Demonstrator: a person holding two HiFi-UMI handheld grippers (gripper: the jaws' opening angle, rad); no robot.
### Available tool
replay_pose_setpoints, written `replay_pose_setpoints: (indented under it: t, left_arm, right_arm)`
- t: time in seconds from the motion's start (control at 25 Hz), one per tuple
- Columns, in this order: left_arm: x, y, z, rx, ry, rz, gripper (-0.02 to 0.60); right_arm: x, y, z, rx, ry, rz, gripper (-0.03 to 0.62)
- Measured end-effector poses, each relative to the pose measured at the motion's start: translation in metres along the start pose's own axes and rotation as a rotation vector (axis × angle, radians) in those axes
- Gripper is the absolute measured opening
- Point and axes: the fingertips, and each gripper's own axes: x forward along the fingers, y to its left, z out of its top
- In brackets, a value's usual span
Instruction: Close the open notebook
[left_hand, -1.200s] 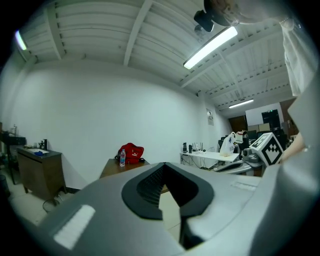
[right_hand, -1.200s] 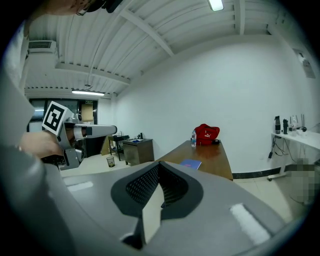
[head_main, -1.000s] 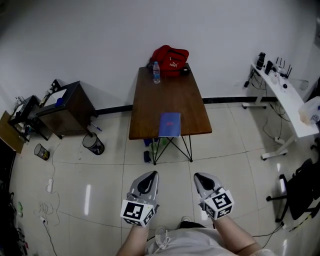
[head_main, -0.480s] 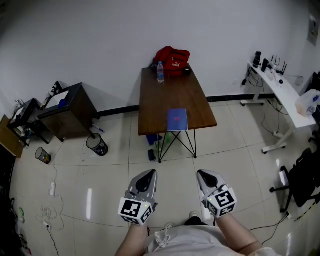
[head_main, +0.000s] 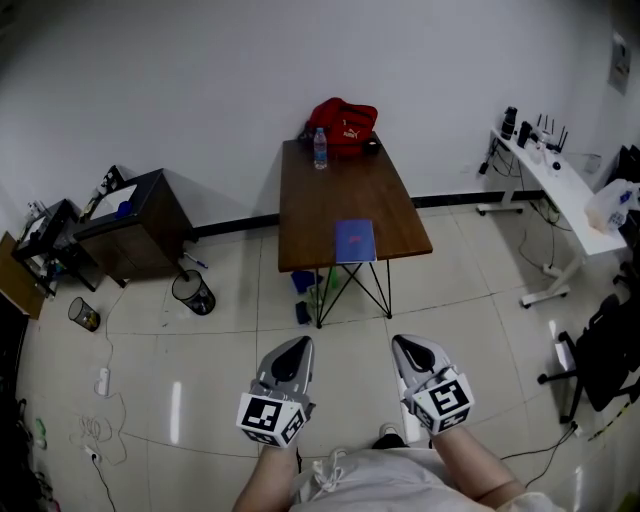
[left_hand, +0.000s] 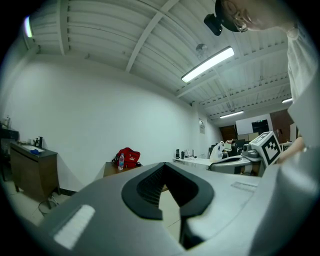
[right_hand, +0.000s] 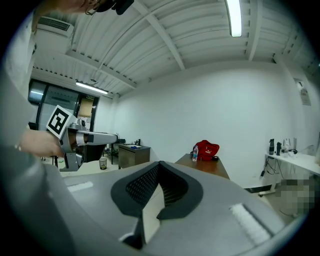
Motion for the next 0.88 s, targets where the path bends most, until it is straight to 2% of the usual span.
replay_pose_setpoints:
  t: [0.16, 0.88]
  left_arm:
    - [0.002, 0.000, 0.000, -0.008, -0.016, -0.009, 0.006]
    - [0.016, 0.009, -0.010, 0.003, 0.013, -0.016, 0.006]
  right_arm:
    - [0.003, 0.001, 0.001, -0.001, -0.005, 0.001, 0.005]
    - [0.015, -0.007, -0.003, 0.024, 0.009, -0.006, 0.006]
